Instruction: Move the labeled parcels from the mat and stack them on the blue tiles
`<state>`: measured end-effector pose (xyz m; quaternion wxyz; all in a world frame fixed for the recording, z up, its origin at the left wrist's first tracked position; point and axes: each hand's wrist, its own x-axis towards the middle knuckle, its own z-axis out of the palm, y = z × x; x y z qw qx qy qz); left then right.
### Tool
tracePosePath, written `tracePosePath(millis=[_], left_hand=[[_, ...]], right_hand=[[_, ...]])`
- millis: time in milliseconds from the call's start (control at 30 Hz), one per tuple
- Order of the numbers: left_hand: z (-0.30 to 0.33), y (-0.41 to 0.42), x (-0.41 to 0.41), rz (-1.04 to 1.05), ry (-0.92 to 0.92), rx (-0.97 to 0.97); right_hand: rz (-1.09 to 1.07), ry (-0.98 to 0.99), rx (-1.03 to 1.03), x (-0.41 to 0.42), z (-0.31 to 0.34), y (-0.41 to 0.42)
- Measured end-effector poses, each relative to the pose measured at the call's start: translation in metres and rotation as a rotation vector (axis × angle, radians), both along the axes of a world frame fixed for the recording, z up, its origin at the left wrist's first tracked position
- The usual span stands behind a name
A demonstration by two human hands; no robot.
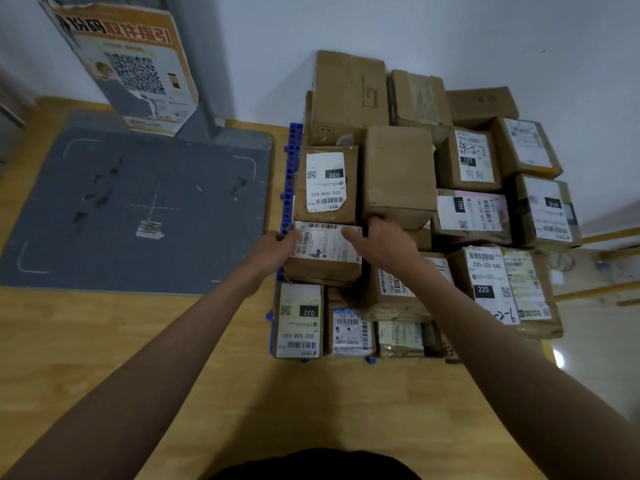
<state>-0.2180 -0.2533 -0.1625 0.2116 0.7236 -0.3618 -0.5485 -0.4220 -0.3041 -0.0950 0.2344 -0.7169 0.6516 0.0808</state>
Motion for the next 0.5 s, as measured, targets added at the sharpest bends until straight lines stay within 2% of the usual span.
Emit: tracePosePath(millis=[167,500], left_hand=[[-0.001,-0.010,0.001,-0.059,0.055,0.014],[0.003,-0.023,-0.010,-0.156,0.076,-0.019]], right_hand=[[0.025,0.010,0.089,0.006,-0.008,-0.007],[-0.187,-0.161,0.402,0.019,-0.019,-0.031]])
